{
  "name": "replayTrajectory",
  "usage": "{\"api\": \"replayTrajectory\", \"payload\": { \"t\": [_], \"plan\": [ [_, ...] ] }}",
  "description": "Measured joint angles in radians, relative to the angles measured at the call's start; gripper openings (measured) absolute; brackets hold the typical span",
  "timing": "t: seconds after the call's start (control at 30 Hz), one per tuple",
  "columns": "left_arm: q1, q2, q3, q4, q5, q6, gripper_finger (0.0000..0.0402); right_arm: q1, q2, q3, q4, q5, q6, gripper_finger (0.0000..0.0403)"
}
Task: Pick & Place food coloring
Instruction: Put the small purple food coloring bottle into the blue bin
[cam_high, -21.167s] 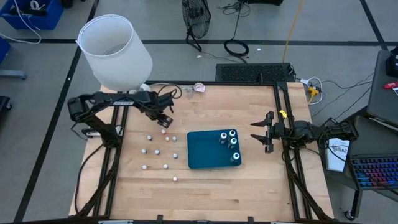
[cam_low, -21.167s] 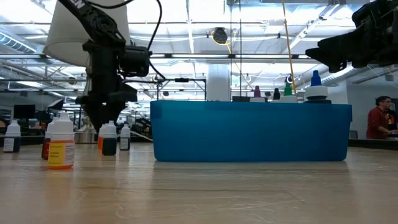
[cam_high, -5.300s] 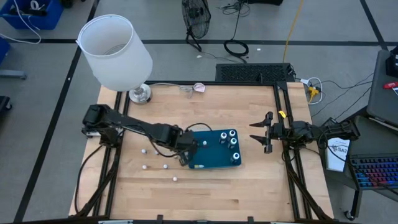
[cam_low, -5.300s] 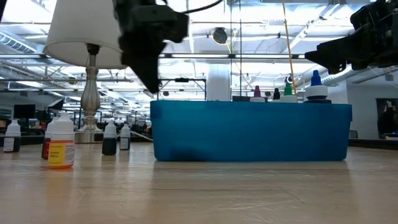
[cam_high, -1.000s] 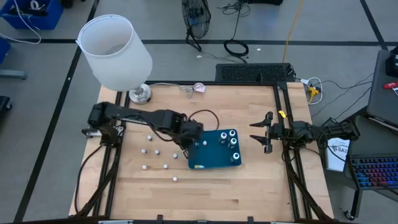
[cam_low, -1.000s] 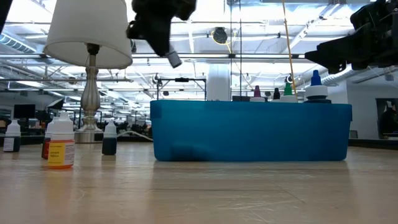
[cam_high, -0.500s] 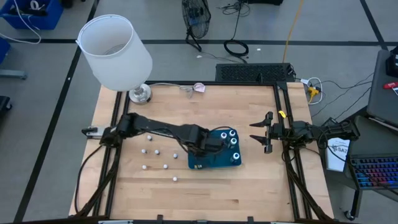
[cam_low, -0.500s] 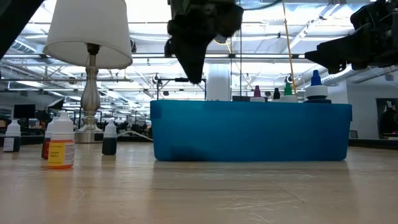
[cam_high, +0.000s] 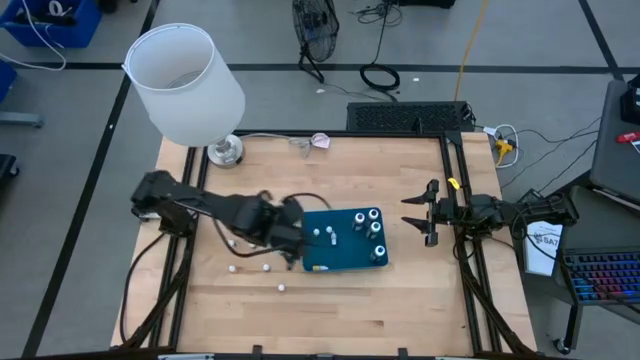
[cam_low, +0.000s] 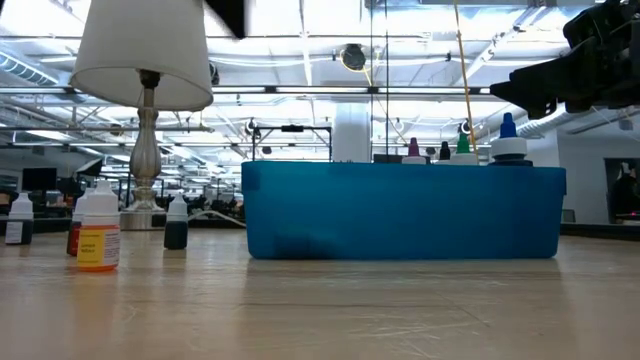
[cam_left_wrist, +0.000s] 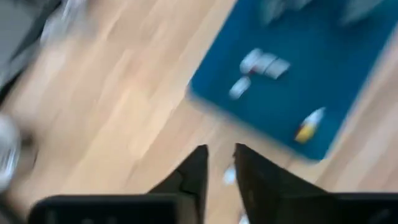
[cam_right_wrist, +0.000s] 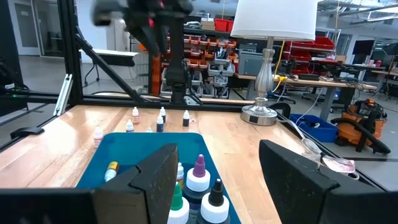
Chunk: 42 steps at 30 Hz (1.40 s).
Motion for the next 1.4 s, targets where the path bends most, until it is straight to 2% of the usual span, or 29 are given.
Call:
{"api": "replayTrajectory", "payload": {
  "t": [0.13, 0.27, 0.43, 0.53, 0.73, 0.9, 1.4],
  "plan": [
    [0.022, -0.134, -0.246, -0.044, 0.05, -0.192, 0.0156, 0.0, 0.0, 0.0, 0.0, 0.0, 0.0, 0.0212],
    [0.057, -0.291, -0.509, 0.052, 0.073, -0.272, 0.0213, 0.0, 0.0, 0.0, 0.0, 0.0, 0.0, 0.0212],
    [0.12, -0.461, -0.788, 0.339, 0.187, -0.244, 0.0239, 0.0, 0.0, 0.0, 0.0, 0.0, 0.0, 0.0212],
    [0.168, -0.502, -0.896, 0.383, 0.215, -0.251, 0.0241, 0.0, 0.0, 0.0, 0.0, 0.0, 0.0, 0.0212],
    [0.249, -0.503, -1.024, 0.395, 0.26, -0.319, 0.0241, 0.0, 0.0, 0.0, 0.0, 0.0, 0.0, 0.0212],
    [0.286, -0.501, -1.093, 0.514, 0.298, -0.282, 0.0241, 0.0, 0.0, 0.0, 0.0, 0.0, 0.0, 0.0212],
    [0.328, -0.494, -1.154, 0.56, 0.316, -0.255, 0.0241, 0.0, 0.0, 0.0, 0.0, 0.0, 0.0, 0.0212]
  ]
}}
